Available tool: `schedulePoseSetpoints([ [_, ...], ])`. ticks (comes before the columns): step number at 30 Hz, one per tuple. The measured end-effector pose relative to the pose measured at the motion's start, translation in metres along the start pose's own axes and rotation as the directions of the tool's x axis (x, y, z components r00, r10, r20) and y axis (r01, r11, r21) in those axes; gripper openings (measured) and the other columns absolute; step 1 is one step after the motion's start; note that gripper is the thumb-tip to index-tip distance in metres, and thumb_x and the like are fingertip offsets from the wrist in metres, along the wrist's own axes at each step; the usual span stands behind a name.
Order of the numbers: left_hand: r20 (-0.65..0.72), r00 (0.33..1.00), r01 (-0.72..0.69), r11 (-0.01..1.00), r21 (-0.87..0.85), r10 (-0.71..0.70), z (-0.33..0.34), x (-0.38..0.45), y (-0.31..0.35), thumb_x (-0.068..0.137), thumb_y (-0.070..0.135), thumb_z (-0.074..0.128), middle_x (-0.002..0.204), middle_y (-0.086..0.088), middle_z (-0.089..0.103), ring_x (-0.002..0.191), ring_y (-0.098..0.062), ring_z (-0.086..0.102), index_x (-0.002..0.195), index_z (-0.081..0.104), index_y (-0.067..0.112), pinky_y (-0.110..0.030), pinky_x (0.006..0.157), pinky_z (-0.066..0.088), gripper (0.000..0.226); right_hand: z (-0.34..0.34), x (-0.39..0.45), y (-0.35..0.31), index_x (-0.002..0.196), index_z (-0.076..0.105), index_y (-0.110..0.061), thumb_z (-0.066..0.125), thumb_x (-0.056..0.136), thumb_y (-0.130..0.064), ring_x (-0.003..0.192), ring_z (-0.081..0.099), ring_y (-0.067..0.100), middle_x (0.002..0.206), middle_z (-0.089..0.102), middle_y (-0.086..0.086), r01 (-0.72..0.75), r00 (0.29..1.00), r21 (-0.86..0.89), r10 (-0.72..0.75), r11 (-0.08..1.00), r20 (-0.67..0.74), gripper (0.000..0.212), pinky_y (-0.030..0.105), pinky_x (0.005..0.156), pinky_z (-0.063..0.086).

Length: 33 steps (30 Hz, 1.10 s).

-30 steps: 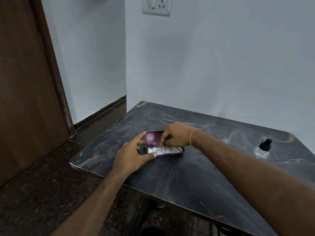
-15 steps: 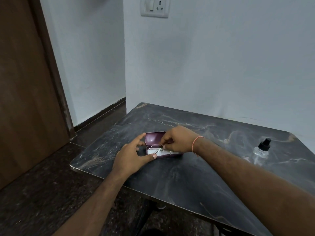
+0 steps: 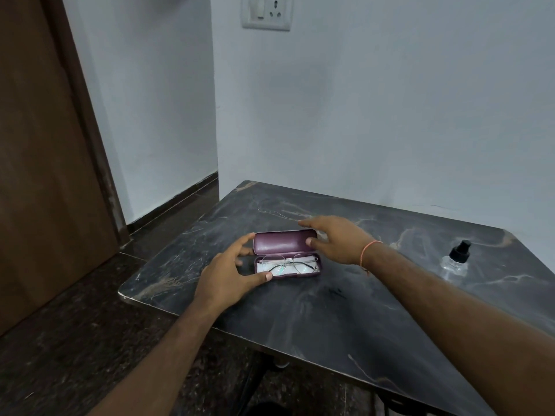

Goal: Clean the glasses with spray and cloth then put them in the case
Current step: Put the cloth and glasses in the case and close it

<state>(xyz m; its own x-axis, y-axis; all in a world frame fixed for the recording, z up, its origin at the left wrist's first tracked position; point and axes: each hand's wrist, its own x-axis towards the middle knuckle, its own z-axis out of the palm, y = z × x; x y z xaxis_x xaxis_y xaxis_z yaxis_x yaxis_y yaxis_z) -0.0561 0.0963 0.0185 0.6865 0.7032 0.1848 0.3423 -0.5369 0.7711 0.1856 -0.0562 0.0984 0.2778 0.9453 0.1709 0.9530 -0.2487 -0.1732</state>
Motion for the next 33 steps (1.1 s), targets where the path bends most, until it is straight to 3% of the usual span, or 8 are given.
schedulePoseSetpoints([
  [7, 0.020, 1.000, 0.015, 1.000, -0.025, -0.014, -0.001, -0.002, 0.004, 0.076, 0.055, 0.095, 0.141, 0.027, 0.067, 0.123, -0.008, 0.062, 0.167, 0.032, 0.047, -0.048, 0.111, 0.052, 0.111, 0.013, -0.009, 0.000, 0.152, 0.058, -0.028, 0.064, 0.104, -0.038, 0.116, 0.061, 0.018, 0.132, 0.066, -0.002, 0.026, 0.997, 0.018, -0.025, 0.999, -0.079, 0.049, 0.035, 0.104, 0.049],
  [10, 0.017, 1.000, 0.013, 1.000, -0.010, -0.013, -0.001, -0.001, 0.004, 0.078, 0.055, 0.094, 0.141, 0.027, 0.067, 0.120, -0.006, 0.062, 0.164, 0.040, 0.046, -0.049, 0.110, 0.053, 0.102, 0.014, -0.012, -0.002, 0.146, 0.064, -0.028, 0.062, 0.105, -0.041, 0.099, 0.056, 0.010, 0.120, 0.066, -0.004, 0.052, 0.992, 0.014, -0.050, 0.999, -0.113, 0.043, 0.038, 0.095, 0.054],
  [15, 0.014, 1.000, -0.003, 1.000, 0.018, 0.002, 0.001, -0.001, 0.002, 0.080, 0.055, 0.093, 0.138, 0.026, 0.070, 0.114, 0.000, 0.062, 0.153, 0.056, 0.047, -0.047, 0.105, 0.056, 0.082, 0.017, -0.018, -0.004, 0.136, 0.072, -0.029, 0.064, 0.104, -0.041, 0.091, 0.056, 0.009, 0.107, 0.061, -0.007, 0.107, 0.984, 0.020, -0.103, 0.994, -0.143, 0.035, 0.037, 0.085, 0.055],
  [20, 0.042, 0.999, -0.005, 1.000, 0.019, 0.004, 0.001, 0.001, -0.001, 0.076, 0.054, 0.096, 0.134, 0.025, 0.074, 0.121, -0.005, 0.066, 0.150, 0.059, 0.047, -0.049, 0.110, 0.055, 0.082, 0.023, -0.030, -0.006, 0.132, 0.074, -0.030, 0.067, 0.101, -0.042, 0.094, 0.061, 0.009, 0.113, 0.069, -0.006, 0.130, 0.982, 0.058, -0.121, 0.990, -0.144, 0.035, 0.036, 0.086, 0.056],
  [23, 0.047, 0.999, -0.004, 1.000, 0.026, 0.003, 0.002, 0.001, -0.002, 0.077, 0.051, 0.096, 0.135, 0.024, 0.074, 0.124, -0.006, 0.066, 0.147, 0.061, 0.047, -0.049, 0.113, 0.053, 0.079, 0.026, -0.038, -0.008, 0.130, 0.074, -0.028, 0.069, 0.098, -0.042, 0.108, 0.068, 0.015, 0.123, 0.075, -0.005, 0.158, 0.980, 0.052, -0.150, 0.986, -0.130, 0.035, 0.035, 0.095, 0.055],
  [28, 0.049, 0.999, -0.004, 1.000, 0.021, 0.003, 0.002, 0.001, -0.003, 0.076, 0.053, 0.096, 0.133, 0.024, 0.076, 0.131, -0.005, 0.066, 0.145, 0.062, 0.047, -0.048, 0.117, 0.050, 0.077, 0.035, -0.047, -0.009, 0.130, 0.071, -0.034, 0.067, 0.096, -0.051, 0.121, 0.067, 0.010, 0.132, 0.074, -0.012, 0.141, 0.984, 0.011, -0.139, 0.990, -0.107, 0.038, 0.043, 0.116, 0.045],
  [33, 0.060, 0.998, -0.004, 1.000, 0.017, 0.003, 0.002, 0.001, -0.005, 0.074, 0.055, 0.097, 0.127, 0.028, 0.077, 0.128, 0.000, 0.067, 0.143, 0.062, 0.048, -0.049, 0.119, 0.050, 0.077, 0.040, -0.048, -0.011, 0.128, 0.071, -0.035, 0.064, 0.098, -0.055, 0.112, 0.068, 0.014, 0.128, 0.075, -0.013, 0.134, 0.985, 0.024, -0.130, 0.991, -0.117, 0.036, 0.035, 0.103, 0.049],
])
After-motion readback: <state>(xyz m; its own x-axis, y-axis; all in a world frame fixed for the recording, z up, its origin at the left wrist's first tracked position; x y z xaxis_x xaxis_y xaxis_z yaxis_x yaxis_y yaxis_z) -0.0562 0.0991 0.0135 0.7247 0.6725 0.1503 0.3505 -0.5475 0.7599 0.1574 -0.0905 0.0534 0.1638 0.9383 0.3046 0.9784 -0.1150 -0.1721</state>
